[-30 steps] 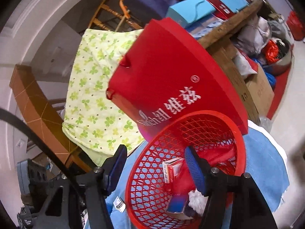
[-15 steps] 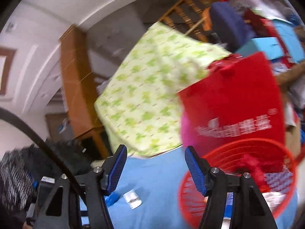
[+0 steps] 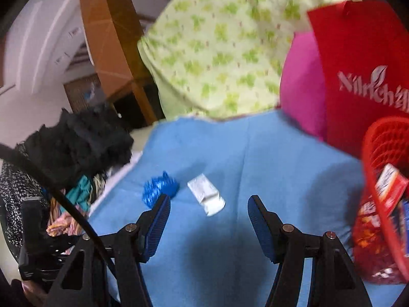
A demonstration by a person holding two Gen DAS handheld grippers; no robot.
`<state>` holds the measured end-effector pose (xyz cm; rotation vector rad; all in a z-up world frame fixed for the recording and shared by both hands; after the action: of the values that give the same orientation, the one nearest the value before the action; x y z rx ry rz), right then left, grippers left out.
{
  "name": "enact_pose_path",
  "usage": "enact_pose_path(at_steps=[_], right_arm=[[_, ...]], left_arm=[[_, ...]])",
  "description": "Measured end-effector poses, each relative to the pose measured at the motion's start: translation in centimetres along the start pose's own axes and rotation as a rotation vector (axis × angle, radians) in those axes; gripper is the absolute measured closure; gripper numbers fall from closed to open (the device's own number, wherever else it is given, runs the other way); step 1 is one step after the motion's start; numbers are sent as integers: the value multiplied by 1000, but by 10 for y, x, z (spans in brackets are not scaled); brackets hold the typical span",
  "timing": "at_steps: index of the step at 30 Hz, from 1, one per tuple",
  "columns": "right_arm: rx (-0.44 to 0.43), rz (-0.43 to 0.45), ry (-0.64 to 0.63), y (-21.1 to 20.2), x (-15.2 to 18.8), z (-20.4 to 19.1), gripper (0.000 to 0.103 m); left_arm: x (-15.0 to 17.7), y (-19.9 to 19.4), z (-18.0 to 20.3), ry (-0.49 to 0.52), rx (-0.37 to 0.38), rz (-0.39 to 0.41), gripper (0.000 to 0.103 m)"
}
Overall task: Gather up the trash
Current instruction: 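Move both grippers back over the blanket toward the blue bag and white box, then grasp the blue plastic bag with the left gripper while the right gripper grasps the white box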
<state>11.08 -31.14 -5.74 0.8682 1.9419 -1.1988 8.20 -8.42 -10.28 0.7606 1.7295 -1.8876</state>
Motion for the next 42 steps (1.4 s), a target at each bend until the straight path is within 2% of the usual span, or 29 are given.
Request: enact_pose_path(at_steps=[4,10,21,30,33,42], right_arm=[[6,-67,-3,27,10,-6,35],[1,-114,-6,47,17,-19,35],[27,-155,-10,81,10,-22,35],[3,-241,23,114,9,-20,35],[-2,-274,37,130,8,-20,35],[54,-328,-38,183,0,-18,35]], left_arm=[[-5,0,-16,-15,-57,14,28],[-11,-2,-37,-32,-139,26,28],[-14,5,-52,-30,-193,25,28],[-19,22,-63,-32,-192,1,28],[-28,31,-69,-29,-167,-11,28],[-67,57,-60,51,-84,-3,28]])
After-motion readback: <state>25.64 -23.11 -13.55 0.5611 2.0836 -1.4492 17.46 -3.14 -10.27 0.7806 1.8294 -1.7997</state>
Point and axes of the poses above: each gripper's, at about its wrist camera, not at the fingertips, and y roughly the way its jaws point, z to its right, x to its underside, the point moved 5 cm from there along y, roughly the way its jaws point, and after that the axes turned 2 degrees about x, right-handed, at the moved point
